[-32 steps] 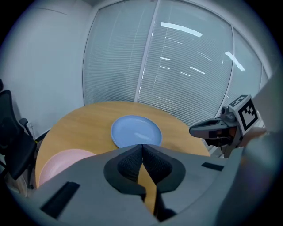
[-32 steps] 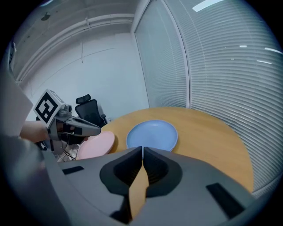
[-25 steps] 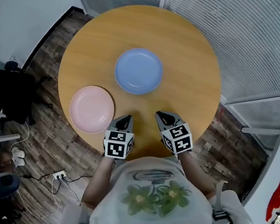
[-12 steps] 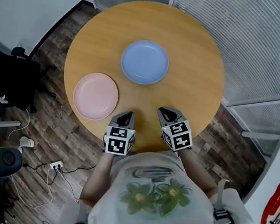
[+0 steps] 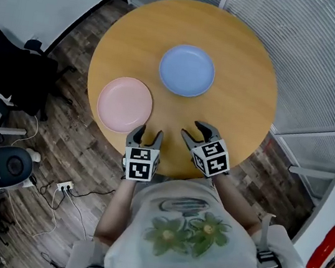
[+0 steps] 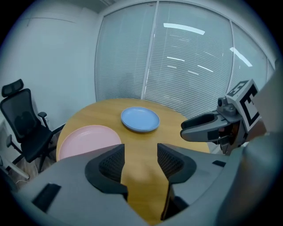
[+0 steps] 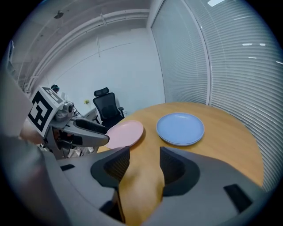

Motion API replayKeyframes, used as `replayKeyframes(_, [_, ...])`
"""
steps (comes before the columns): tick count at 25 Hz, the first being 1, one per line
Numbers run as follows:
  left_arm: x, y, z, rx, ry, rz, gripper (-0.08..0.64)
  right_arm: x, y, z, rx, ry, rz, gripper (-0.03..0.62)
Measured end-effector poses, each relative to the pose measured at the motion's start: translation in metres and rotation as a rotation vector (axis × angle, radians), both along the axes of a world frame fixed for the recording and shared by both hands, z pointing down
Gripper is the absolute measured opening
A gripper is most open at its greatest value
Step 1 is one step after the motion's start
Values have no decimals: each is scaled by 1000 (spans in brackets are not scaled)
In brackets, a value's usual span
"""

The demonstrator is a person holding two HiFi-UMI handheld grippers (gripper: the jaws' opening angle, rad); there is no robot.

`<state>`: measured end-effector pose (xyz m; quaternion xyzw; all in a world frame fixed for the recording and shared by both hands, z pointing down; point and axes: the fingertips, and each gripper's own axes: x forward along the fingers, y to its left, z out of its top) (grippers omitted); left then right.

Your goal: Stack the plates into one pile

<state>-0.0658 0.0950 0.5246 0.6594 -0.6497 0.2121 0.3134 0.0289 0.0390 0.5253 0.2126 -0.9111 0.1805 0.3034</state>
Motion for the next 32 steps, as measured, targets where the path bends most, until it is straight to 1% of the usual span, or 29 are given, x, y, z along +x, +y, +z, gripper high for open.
replayKeyframes(7, [-41,22,-3,0,-23,-115,230,-27,5,0,-1,8,-55,196])
replayKeyframes(13, [-97,46,-2,-11,-34,-231,230,-62,7,3,-5,19,-96,196])
replayKeyframes(19, [-150,61,2,-19,-33,-320,230,-99,6,7,-8,29,-121,196])
replayKeyframes(23, [-177,62,6,-25,-34,-360,230,-118,3,12,-13,36,-134,196])
replayKeyframes(32, [-226,53,22,-43,-21,-396,230,-162,-7,29,-46,48,-136,196])
